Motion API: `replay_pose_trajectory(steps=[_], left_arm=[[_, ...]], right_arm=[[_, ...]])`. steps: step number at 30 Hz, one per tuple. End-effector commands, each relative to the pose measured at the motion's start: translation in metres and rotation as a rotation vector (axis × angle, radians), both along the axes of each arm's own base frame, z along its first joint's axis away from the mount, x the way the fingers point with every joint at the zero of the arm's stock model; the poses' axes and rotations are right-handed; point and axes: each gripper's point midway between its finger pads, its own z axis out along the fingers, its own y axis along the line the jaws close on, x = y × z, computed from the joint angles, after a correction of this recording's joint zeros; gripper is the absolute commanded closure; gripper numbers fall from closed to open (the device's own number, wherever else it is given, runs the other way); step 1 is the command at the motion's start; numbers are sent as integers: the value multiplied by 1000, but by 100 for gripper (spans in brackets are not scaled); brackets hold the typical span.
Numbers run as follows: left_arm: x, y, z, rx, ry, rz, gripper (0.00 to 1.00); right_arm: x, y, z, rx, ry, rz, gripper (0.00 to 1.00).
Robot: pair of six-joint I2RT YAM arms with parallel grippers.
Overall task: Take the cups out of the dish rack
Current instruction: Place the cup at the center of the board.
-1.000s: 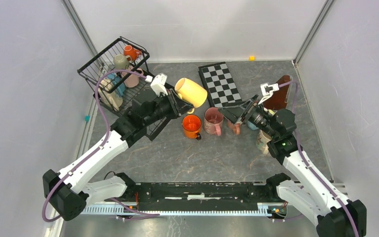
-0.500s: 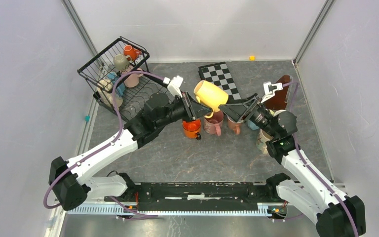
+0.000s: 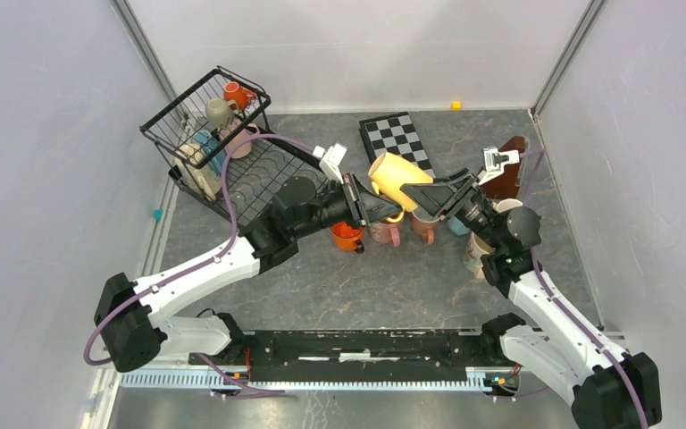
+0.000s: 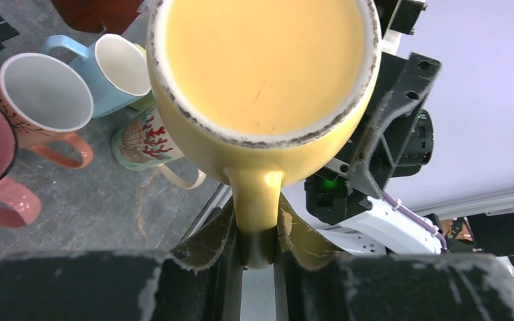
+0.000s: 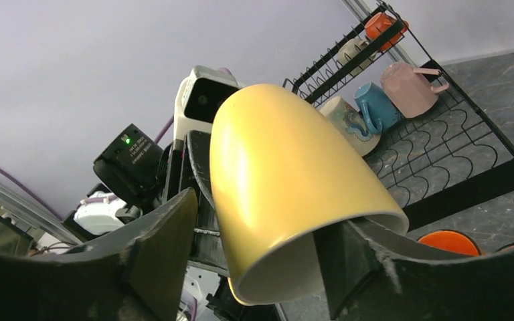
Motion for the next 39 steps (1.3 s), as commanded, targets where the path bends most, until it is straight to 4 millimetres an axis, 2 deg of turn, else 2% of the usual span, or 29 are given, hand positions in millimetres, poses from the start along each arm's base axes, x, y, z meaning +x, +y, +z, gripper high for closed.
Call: replay_pose_trajectory(steps=[1, 5, 10, 11, 14, 16, 20, 24, 25, 33, 34, 39], left_arm=[[-11, -6, 43, -157, -71, -47, 98], [-15, -10, 37, -162, -57, -68, 98], [-18, -10, 25, -152, -32, -76, 98], [-18, -10, 23, -150, -28, -77, 97], [-19, -8, 17, -135, -23, -74, 79], [-21, -6, 15, -128, -27, -74, 56], [-21, -1, 7, -88, -30, -59, 22], [-23, 7, 0, -46, -43, -47, 3], [-24, 9, -2, -34, -46, -42, 0], [-30, 35, -14, 85, -98, 0, 0], [-30, 38, -16, 105, -103, 7, 0], [-32, 50, -21, 190, -118, 17, 0]], right_arm=[[-7, -5, 19, 55, -55, -14, 38], [-6, -6, 18, 57, -46, -22, 61], [-3, -8, 16, 44, -39, -50, 97], [-2, -8, 15, 39, -34, -57, 100], [1, -10, 15, 27, -34, -83, 100], [3, -11, 14, 6, -32, -104, 100], [9, -15, 16, -38, -34, -152, 100], [16, -21, 16, -111, -33, -213, 100], [19, -22, 15, -139, -20, -227, 100], [37, -37, 7, -386, 31, -345, 100], [38, -40, 1, -429, 51, -357, 100], [48, -69, -10, -641, 133, -480, 100]])
